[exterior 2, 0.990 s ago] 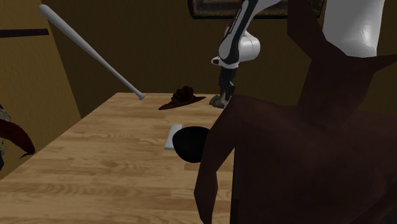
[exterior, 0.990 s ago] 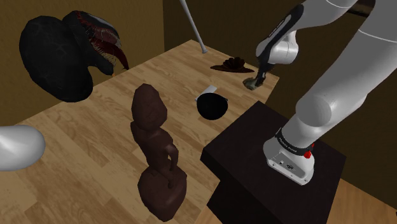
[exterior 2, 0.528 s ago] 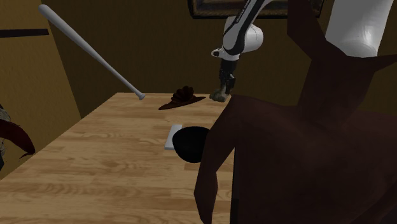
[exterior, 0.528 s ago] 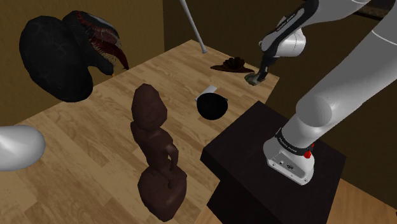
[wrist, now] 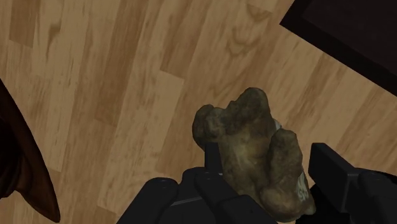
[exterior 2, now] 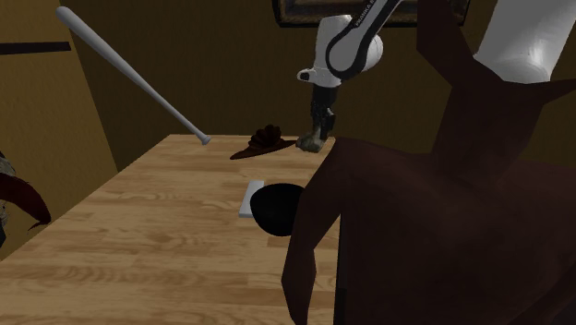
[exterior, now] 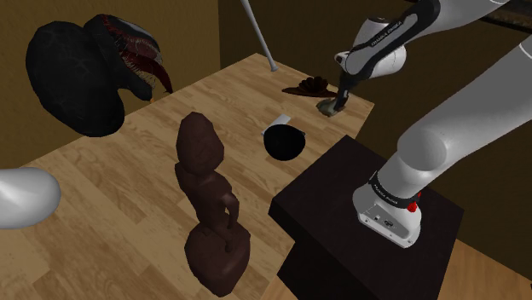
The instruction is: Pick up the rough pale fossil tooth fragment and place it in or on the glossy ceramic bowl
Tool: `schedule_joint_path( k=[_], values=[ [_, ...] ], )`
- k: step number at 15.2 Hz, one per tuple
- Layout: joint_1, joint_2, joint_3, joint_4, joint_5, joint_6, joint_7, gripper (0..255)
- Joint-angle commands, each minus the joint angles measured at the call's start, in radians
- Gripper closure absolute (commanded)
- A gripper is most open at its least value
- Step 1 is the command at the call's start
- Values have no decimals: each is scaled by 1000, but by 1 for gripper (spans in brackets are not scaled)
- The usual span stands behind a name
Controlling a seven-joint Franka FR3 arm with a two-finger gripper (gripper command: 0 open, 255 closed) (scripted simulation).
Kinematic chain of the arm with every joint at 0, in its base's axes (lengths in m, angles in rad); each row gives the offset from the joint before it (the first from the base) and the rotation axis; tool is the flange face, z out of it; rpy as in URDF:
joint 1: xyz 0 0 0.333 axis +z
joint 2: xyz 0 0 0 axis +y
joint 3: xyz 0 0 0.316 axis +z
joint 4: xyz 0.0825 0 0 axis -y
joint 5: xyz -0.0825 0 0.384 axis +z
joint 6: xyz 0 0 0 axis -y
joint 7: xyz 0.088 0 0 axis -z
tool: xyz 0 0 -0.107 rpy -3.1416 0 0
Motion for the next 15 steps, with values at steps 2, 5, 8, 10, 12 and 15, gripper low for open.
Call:
schedule_joint_path(
  k=[2,5,8,10,12,15],
  values=[
    [24,-35,69,-37,-26,-7,119,255],
    [56,-64,139,-60,-29,-23,224,255],
    [97,-82,208,-71,-19,-40,323,255],
    [127,-87,254,-71,-7,-52,386,255],
    [158,-87,298,-65,8,-64,447,255],
    [205,-77,363,-45,30,-84,537,255]
  ],
)
